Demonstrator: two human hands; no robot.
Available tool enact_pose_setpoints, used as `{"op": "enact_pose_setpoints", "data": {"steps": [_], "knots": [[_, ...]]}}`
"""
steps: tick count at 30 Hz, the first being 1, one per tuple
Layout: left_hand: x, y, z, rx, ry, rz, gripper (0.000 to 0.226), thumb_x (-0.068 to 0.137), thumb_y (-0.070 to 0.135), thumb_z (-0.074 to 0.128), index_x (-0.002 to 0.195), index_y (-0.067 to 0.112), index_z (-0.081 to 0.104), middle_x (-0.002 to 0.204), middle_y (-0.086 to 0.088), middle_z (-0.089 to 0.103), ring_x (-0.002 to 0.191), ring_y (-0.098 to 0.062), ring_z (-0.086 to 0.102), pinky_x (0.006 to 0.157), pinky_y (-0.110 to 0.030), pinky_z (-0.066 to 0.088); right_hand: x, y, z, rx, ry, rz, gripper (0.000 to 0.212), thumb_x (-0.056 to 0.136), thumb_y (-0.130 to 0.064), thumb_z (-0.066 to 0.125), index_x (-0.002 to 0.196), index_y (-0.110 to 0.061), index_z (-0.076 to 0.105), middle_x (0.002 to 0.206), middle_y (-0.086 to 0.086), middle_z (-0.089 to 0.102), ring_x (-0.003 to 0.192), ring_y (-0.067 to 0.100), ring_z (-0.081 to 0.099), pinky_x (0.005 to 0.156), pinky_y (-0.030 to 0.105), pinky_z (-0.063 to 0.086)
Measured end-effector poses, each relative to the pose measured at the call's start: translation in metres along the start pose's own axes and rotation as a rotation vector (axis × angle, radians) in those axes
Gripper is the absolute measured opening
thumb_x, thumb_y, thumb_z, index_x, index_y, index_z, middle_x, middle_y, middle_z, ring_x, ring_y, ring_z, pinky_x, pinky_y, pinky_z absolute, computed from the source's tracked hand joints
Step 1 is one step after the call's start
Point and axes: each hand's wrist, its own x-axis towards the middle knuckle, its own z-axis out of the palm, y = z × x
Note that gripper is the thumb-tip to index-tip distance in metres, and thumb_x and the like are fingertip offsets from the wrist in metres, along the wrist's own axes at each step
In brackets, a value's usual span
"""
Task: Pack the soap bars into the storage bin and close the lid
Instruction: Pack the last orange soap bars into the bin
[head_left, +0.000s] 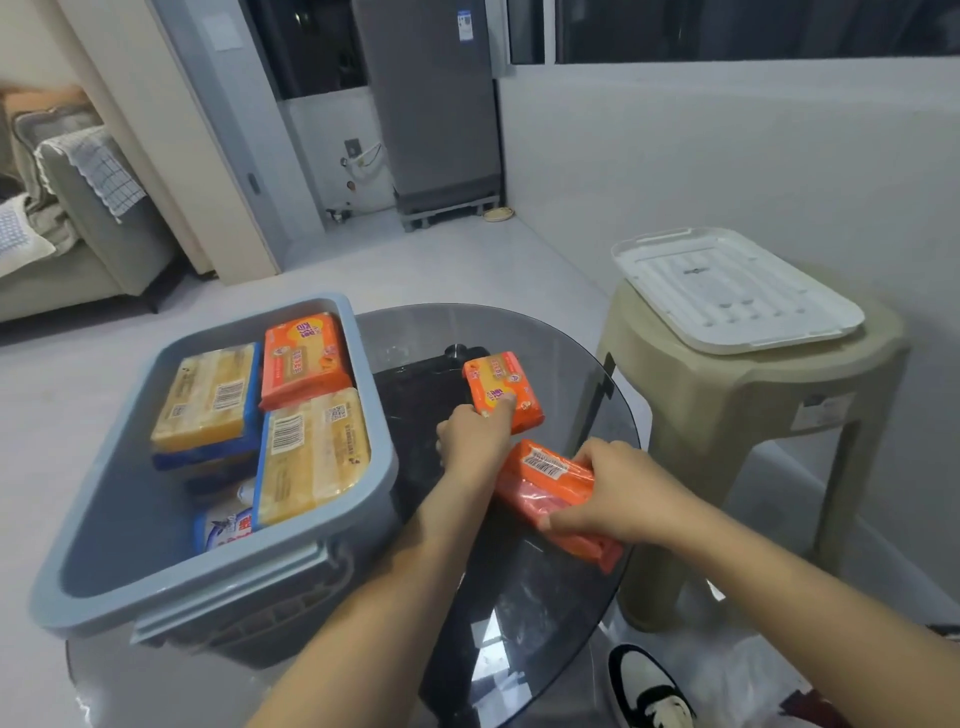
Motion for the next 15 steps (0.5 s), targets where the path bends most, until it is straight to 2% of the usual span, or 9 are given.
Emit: {"op": "enact_pose_setpoints", "data": {"steps": [3,6,9,12,15], "knots": [[0.01,0.006,0.008,0.079,0.043,-0.032,0.062,0.082,0.059,0.053,0.119,0.01,0.059,0.13,-0.016,0.051,0.12,-0.035,0.049,0.105,-0.048,0.038,0.002,0.008,-0.009,0.022,0.034,0.048,0.063,0.056,-0.053,0.075,0.099,-0.021,0.043,0.102,0.001,0.058,0.089,0.019,0.057,0.065,0.03,0.046],[0.016,0.013,0.017,0.153,0.117,-0.058,0.072,0.079,0.06,0.058,0.128,0.007,0.048,0.138,-0.017,0.042,0.127,-0.035,0.04,0.108,-0.048,0.033,0.002,0.015,-0.015,0.062,0.063,0.07,0.066,0.055,-0.052,0.078,0.099,-0.019,0.041,0.099,0.0,0.06,0.086,0.019,0.059,0.066,0.032,0.048],[0.019,0.015,0.023,0.178,0.172,-0.055,0.079,0.073,0.056,0.068,0.129,0.006,0.043,0.138,-0.018,0.043,0.128,-0.035,0.04,0.106,-0.048,0.032,0.004,0.023,-0.021,0.159,0.017,0.075,0.067,0.058,-0.051,0.08,0.101,-0.021,0.037,0.095,-0.004,0.058,0.081,0.014,0.058,0.061,0.027,0.046],[0.02,0.018,0.025,0.176,0.167,-0.049,0.078,0.071,0.051,0.074,0.127,0.007,0.043,0.136,-0.018,0.045,0.127,-0.036,0.041,0.104,-0.049,0.034,0.005,0.029,-0.025,0.318,-0.049,0.085,0.07,0.064,-0.041,0.081,0.112,-0.025,0.033,0.1,-0.005,0.054,0.081,0.011,0.057,0.057,0.021,0.042],[0.02,0.023,0.025,0.132,0.12,-0.037,0.075,0.069,0.042,0.079,0.124,0.008,0.042,0.133,-0.017,0.049,0.124,-0.036,0.044,0.103,-0.049,0.039,0.006,0.036,-0.03,0.412,-0.043,0.134,0.068,0.07,-0.034,0.078,0.123,-0.021,0.038,0.102,-0.002,0.056,0.082,0.012,0.058,0.057,0.021,0.043]]}}
